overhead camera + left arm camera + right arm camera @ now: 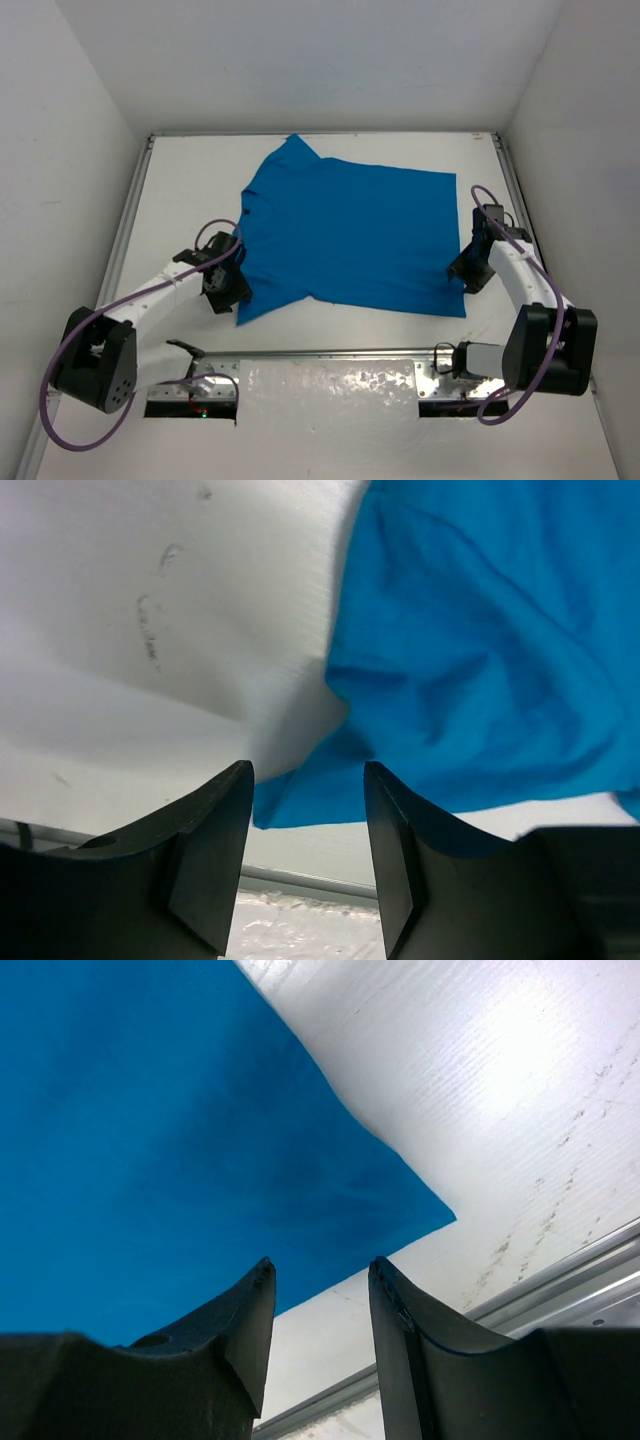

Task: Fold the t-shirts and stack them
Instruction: Flatten out the tshirt

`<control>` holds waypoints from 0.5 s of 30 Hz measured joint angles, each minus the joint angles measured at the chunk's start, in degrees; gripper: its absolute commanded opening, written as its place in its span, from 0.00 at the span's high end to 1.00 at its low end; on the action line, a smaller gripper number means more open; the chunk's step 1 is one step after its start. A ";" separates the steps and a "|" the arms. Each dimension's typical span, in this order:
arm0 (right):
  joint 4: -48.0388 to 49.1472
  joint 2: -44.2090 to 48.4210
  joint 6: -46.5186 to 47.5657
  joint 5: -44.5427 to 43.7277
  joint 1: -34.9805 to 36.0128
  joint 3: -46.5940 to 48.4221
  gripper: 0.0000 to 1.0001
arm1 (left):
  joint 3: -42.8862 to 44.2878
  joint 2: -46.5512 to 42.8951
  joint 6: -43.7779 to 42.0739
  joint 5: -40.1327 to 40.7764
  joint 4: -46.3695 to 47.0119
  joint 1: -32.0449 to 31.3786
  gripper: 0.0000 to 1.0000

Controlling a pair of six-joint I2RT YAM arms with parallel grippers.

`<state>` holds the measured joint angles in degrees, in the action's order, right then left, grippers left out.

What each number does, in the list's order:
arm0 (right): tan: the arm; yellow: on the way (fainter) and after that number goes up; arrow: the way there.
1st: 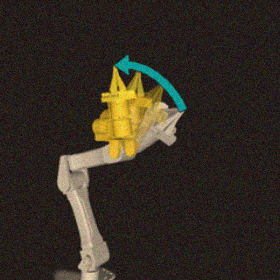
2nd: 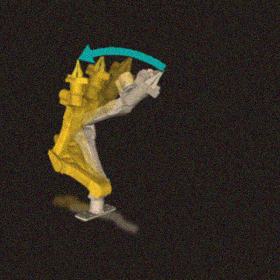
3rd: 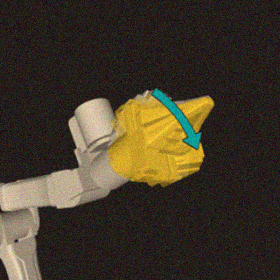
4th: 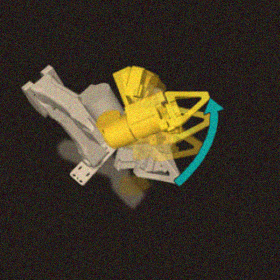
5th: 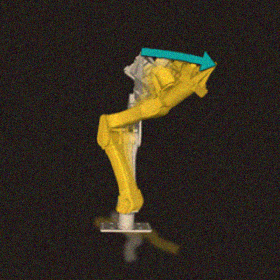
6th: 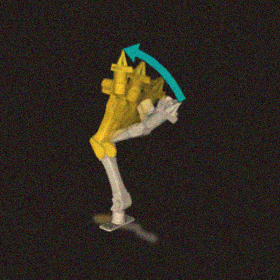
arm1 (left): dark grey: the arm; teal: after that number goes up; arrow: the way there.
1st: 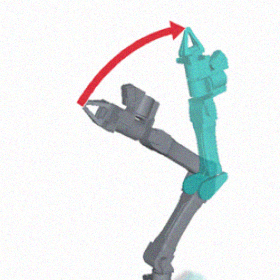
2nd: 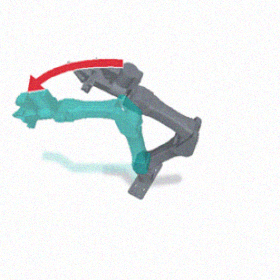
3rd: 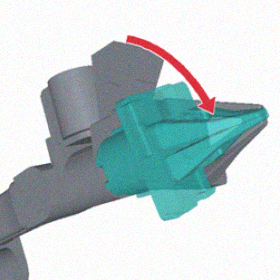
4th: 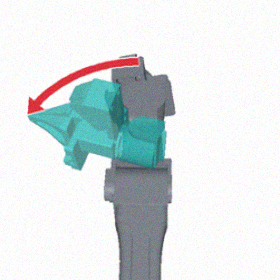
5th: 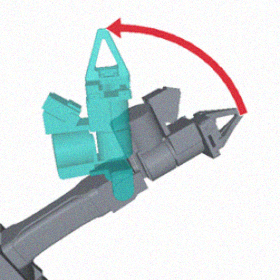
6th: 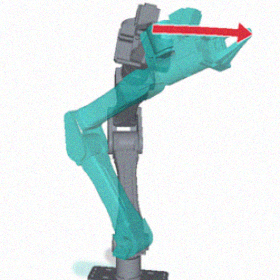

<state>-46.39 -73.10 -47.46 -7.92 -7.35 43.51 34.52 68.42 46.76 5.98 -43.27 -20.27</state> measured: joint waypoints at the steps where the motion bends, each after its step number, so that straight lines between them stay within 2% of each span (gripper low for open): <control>1: 0.11 0.00 0.00 0.00 0.00 0.00 0.59 | -0.09 -0.28 0.20 -0.31 0.46 0.00 0.54; 8: 1.40 0.11 0.00 0.04 0.00 0.00 0.59 | -0.44 -1.05 1.16 -2.58 5.14 -0.04 0.58; 15: 1.40 0.11 0.04 0.02 0.00 0.04 0.59 | -1.14 -0.55 1.55 -2.62 5.53 -0.07 0.59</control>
<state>-44.99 -72.99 -47.42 -7.90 -7.35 43.55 33.39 67.88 48.31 3.36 -37.74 -20.34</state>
